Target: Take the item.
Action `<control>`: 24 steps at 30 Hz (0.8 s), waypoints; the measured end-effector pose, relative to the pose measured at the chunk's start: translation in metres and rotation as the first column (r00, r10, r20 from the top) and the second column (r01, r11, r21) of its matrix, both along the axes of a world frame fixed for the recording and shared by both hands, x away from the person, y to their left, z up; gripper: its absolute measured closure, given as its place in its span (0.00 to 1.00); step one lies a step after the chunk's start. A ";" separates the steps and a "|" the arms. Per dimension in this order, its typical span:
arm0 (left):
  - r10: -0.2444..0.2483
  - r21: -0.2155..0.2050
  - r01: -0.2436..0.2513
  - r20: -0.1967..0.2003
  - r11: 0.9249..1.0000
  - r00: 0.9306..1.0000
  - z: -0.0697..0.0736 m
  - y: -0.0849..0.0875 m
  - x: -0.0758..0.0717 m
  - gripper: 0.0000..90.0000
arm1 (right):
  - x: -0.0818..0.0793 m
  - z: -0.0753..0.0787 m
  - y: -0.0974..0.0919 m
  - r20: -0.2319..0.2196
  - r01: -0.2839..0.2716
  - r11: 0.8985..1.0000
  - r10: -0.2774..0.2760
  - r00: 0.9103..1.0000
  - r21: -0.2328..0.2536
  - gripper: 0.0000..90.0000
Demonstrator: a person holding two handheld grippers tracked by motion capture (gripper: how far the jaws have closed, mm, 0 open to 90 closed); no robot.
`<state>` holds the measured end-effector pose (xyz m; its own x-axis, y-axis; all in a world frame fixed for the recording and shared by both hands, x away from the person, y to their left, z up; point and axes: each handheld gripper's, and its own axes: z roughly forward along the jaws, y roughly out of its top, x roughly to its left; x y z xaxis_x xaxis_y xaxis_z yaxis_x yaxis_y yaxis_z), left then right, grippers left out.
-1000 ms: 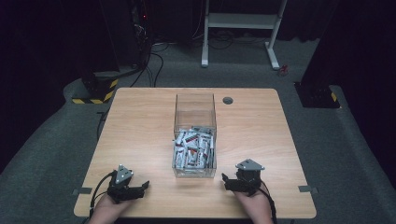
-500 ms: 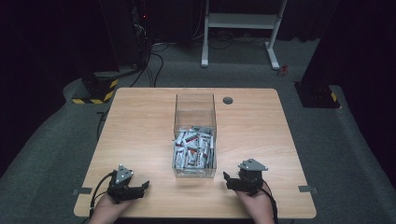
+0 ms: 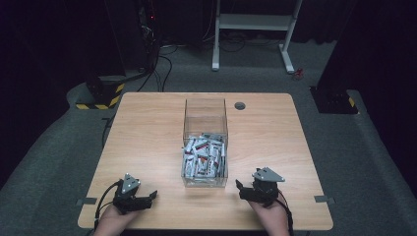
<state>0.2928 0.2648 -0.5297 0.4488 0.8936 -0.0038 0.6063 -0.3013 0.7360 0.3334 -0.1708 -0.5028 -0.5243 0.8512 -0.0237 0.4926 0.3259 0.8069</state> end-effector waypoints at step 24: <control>-0.011 -0.001 0.011 -0.002 1.000 1.000 0.000 0.000 0.000 0.16 | 0.015 0.031 0.012 0.071 0.034 0.999 -0.035 0.997 0.025 0.15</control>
